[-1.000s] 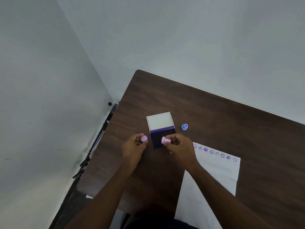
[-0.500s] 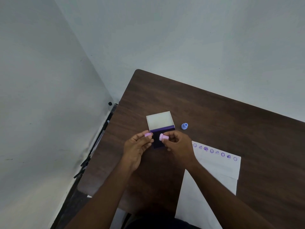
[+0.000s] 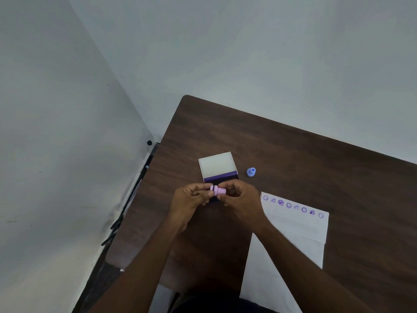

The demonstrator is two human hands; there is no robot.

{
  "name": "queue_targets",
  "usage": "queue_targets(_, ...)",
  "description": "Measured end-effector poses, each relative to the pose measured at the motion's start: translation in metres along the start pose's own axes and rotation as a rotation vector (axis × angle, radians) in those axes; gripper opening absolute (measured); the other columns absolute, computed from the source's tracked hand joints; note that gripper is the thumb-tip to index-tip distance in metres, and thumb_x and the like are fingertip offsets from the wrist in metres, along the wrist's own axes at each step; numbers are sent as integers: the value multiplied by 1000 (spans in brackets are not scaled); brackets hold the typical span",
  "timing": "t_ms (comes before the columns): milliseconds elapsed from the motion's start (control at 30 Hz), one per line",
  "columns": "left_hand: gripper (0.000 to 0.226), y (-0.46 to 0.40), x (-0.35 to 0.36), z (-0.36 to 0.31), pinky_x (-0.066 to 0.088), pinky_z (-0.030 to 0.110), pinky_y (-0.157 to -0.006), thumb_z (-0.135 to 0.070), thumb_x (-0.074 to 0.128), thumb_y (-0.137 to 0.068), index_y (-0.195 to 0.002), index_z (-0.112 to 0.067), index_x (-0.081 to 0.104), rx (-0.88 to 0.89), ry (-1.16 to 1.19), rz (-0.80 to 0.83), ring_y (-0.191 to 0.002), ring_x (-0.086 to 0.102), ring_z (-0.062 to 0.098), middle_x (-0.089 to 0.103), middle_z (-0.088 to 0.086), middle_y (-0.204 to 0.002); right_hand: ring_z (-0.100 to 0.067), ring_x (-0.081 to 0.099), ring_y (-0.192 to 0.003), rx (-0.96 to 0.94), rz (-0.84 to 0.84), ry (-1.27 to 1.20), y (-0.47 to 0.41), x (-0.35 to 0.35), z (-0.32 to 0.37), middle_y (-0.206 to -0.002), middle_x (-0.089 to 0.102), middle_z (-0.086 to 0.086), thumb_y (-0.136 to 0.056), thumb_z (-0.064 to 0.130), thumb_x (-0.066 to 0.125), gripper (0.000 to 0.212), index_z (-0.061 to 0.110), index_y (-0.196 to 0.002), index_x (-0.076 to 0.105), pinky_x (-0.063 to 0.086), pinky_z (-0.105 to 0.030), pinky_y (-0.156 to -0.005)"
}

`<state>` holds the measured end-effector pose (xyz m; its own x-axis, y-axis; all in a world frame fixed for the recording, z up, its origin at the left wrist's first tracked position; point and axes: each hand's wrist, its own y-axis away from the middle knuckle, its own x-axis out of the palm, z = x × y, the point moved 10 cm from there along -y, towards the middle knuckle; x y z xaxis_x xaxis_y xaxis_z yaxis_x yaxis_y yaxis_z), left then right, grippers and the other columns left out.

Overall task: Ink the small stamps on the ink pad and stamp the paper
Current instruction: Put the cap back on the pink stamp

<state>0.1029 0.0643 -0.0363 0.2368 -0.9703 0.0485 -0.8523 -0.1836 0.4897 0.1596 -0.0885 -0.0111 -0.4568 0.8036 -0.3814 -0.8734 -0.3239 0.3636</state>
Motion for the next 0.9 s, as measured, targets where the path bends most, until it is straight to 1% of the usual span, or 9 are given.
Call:
queue_targets(167, 20, 1, -2, 1, 53, 16, -62, -17, 78, -76, -95, -23, 77, -12, -4, 3, -69, 69, 8, 77, 0, -83, -11, 65, -81, 5, -13, 8, 1, -1, 3, -89, 69, 4, -81, 25, 74, 20, 18, -99, 70, 56, -25, -79)
queue_targets(267, 21, 0, -3, -2, 53, 16, -63, -19, 80, -74, -95, -21, 78, 5, -18, -16, -70, 69, 7, 77, -1, -86, -5, 61, -74, 16, -13, 30, 0, -2, 2, -85, 65, 8, -81, 28, 74, 19, 19, -97, 69, 49, -8, -70)
queue_targets(300, 22, 0, -3, -3, 53, 17, -63, -21, 80, -74, -95, -21, 78, 10, -13, -15, -72, 69, 7, 77, -1, -87, -5, 60, -73, 26, -8, 34, 0, -1, 2, -85, 65, 7, -81, 30, 73, 20, 18, -96, 69, 46, -6, -67)
queue_targets(400, 27, 0, -2, -5, 53, 18, -66, -29, 81, -70, -95, -21, 78, 11, 13, -13, -79, 71, 9, 77, 0, -90, -11, 62, -78, 37, -8, 27, 1, 1, 2, -90, 70, -1, -82, 35, 71, 27, 14, -98, 70, 48, -12, -71)
queue_targets(433, 29, 0, -2, -5, 53, 18, -66, -31, 80, -69, -96, -21, 78, 13, 22, -13, -80, 71, 9, 77, -1, -91, -12, 63, -79, 34, -20, 23, 1, 1, 4, -91, 70, -1, -81, 35, 71, 26, 14, -98, 70, 48, -12, -71)
queue_targets(533, 34, 1, -2, -7, 53, 17, -65, -34, 80, -66, -97, -21, 78, 26, 48, -18, -81, 71, 8, 77, -1, -93, -7, 63, -73, 28, -44, -38, 4, -2, 8, -82, 67, 7, -80, 34, 72, 17, 24, -92, 67, 48, -5, -64)
queue_targets(667, 32, 1, 1, -3, 52, 17, -67, -36, 80, -69, -97, -22, 78, 7, 59, -1, -83, 71, 8, 77, -1, -94, -4, 62, -71, 38, -55, -45, 6, -3, 10, -78, 65, 11, -80, 36, 72, 14, 28, -89, 65, 45, -1, -64)
queue_targets(800, 28, 0, 3, 1, 54, 19, -69, -27, 81, -72, -98, -18, 78, -14, 104, 24, -85, 72, 12, 77, 3, -95, -4, 62, -68, 47, -35, -56, 5, -2, 8, -78, 65, 9, -81, 31, 72, 17, 22, -94, 68, 46, -1, -63)
queue_targets(900, 31, -1, 4, 0, 56, 24, -77, -20, 81, -72, -102, -13, 76, -10, 147, 55, -96, 71, 20, 76, 7, -100, -9, 66, -70, 69, -9, -59, 4, -1, 7, -82, 70, 1, -81, 31, 72, 24, 16, -99, 70, 50, -9, -64)
